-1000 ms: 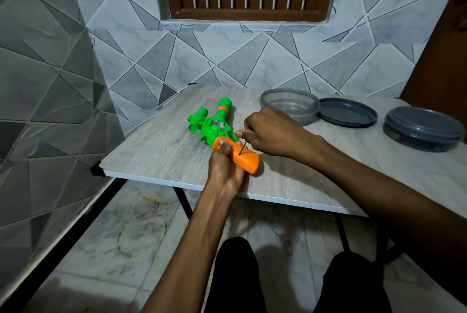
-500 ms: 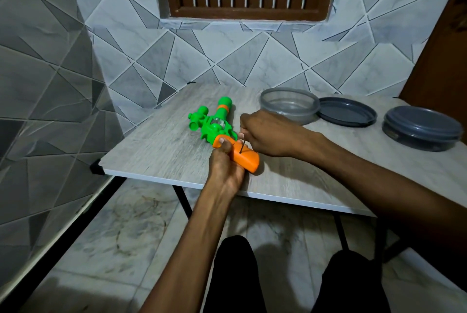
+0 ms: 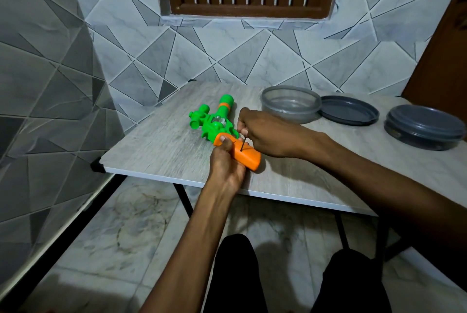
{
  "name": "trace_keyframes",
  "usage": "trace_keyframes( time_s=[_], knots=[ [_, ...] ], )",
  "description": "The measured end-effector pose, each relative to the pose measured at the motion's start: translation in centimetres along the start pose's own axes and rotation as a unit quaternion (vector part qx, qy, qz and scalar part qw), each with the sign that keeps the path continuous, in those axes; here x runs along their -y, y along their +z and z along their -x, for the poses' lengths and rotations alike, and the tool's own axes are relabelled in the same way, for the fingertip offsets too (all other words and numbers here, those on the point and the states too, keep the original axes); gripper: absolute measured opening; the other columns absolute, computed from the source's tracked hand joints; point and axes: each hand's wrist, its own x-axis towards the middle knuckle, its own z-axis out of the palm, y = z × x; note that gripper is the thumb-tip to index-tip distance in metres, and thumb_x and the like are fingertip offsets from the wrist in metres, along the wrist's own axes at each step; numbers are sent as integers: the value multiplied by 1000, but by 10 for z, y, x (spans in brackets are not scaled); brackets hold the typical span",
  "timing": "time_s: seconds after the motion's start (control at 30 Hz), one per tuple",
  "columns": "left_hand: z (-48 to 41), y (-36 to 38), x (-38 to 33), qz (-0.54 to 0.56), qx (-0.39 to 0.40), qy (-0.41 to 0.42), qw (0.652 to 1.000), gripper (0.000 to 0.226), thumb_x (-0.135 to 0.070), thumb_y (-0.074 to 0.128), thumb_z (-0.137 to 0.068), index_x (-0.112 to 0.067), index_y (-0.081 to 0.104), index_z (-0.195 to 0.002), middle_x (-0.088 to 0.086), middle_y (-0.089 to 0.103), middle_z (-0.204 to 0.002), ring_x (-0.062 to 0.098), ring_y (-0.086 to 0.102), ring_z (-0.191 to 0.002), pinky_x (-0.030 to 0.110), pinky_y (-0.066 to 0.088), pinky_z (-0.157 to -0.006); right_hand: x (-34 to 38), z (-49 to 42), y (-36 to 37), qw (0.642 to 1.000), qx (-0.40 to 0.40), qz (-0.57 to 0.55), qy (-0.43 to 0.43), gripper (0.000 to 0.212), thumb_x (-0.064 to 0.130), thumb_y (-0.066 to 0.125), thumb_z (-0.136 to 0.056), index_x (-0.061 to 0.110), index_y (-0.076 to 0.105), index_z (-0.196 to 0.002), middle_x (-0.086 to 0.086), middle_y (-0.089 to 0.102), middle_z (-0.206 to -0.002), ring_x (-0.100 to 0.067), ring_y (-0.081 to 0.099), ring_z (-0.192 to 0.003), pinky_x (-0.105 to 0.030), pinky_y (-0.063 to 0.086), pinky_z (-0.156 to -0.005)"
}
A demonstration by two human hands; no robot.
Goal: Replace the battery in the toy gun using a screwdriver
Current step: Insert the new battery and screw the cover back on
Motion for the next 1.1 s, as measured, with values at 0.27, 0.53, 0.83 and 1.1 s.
trace_keyframes(
  time_s=[0.27, 0.53, 0.83, 1.1],
  knots=[
    [-1, 0, -1, 2, -11, -10, 1000, 32, -19, 36, -105, -2, 51, -126, 12, 68, -94, 25, 59, -100, 48, 30, -115, -1, -6, 12, 991, -119, 16, 52, 34, 44, 53, -93, 10, 59, -91, -21, 65, -98, -40, 59, -96, -36, 41, -68],
    [6, 1, -3, -15, 28, -1, 999, 38, -19, 35, -105, -3, 43, -138, 18, 64, -107, 32, 59, -105, 51, 40, -104, 7, -3, 18, 970, -182, 108, 116, 59, 61, 34, -96, 11, 63, -88, -19, 66, -99, -38, 61, -96, -33, 29, -64],
    [4, 3, -3, 24, 25, -7, 999, 26, -15, 33, -105, -3, 56, -104, 7, 71, -79, 20, 63, -82, 45, 38, -105, 1, 3, 10, 999, -43, 19, -11, 14, 30, 41, -100, 23, 34, -92, -11, 59, -97, -33, 57, -86, -40, 43, -70],
    [5, 4, -4, 0, 9, -7, 1000, 26, -17, 33, -105, -3, 53, -97, 10, 70, -64, 18, 69, -58, 41, 49, -82, -9, -1, 1, 995, -62, 70, -31, 11, 22, 59, -86, 13, 64, -82, -11, 68, -85, -33, 63, -84, -40, 50, -66]
  ],
)
